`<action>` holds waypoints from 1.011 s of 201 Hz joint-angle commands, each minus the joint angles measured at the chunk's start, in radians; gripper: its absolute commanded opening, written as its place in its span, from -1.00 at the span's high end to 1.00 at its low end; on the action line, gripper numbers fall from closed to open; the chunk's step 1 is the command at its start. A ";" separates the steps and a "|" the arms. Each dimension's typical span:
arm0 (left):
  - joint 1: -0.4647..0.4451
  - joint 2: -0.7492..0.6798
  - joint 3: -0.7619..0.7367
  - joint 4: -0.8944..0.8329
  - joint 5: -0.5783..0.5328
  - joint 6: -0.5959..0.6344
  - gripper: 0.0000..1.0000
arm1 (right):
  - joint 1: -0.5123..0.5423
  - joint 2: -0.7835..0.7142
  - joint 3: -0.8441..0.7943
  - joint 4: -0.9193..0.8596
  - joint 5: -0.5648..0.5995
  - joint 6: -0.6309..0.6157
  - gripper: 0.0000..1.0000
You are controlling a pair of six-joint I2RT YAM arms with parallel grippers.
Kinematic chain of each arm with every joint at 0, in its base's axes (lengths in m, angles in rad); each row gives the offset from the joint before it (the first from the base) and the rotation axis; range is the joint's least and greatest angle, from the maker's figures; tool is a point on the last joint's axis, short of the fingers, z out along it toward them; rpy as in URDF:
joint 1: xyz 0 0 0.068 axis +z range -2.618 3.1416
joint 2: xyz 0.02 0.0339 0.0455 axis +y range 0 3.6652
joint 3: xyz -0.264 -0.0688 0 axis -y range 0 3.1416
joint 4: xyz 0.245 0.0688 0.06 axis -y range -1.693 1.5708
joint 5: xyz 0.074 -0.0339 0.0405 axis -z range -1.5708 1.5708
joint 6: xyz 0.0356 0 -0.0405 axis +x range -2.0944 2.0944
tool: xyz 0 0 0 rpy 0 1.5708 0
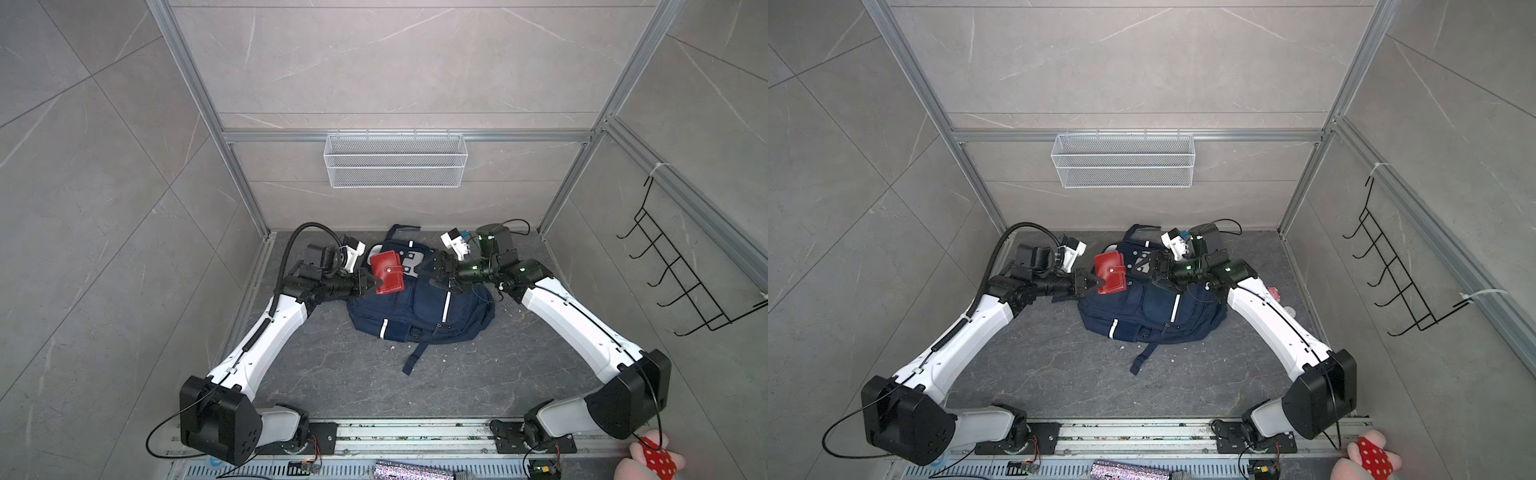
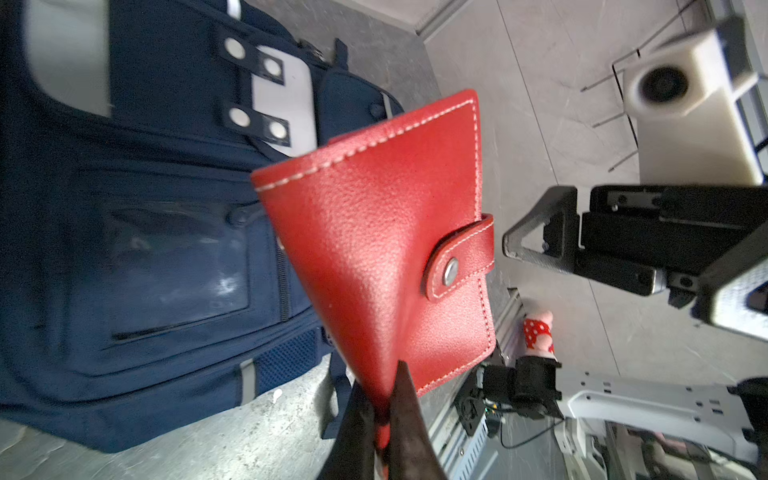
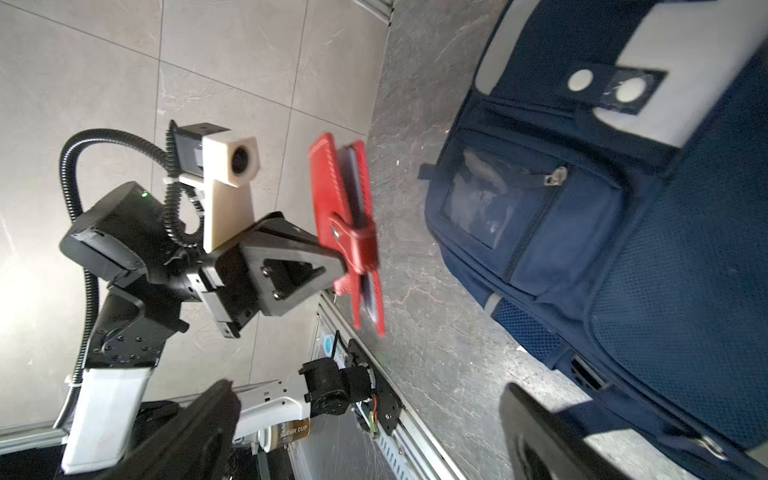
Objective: Pack the student bag
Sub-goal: 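Carry the wallet to the right gripper above the backpack and hand it over, then lower the wallet into the backpack with the right gripper while the left holds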
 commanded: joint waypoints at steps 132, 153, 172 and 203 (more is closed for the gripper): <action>-0.178 0.135 0.119 0.130 0.025 -0.004 1.00 | -0.033 0.073 -0.009 -0.011 -0.083 -0.105 -0.47; -0.182 0.137 0.105 0.137 0.026 0.000 1.00 | -0.041 0.046 -0.035 -0.038 -0.091 -0.131 -0.47; -0.182 0.136 0.096 0.140 0.013 0.000 1.00 | -0.057 0.020 -0.051 -0.050 -0.111 -0.154 -0.46; -0.198 0.131 0.104 0.144 0.014 -0.009 1.00 | -0.061 -0.001 -0.120 0.052 -0.127 -0.115 -0.23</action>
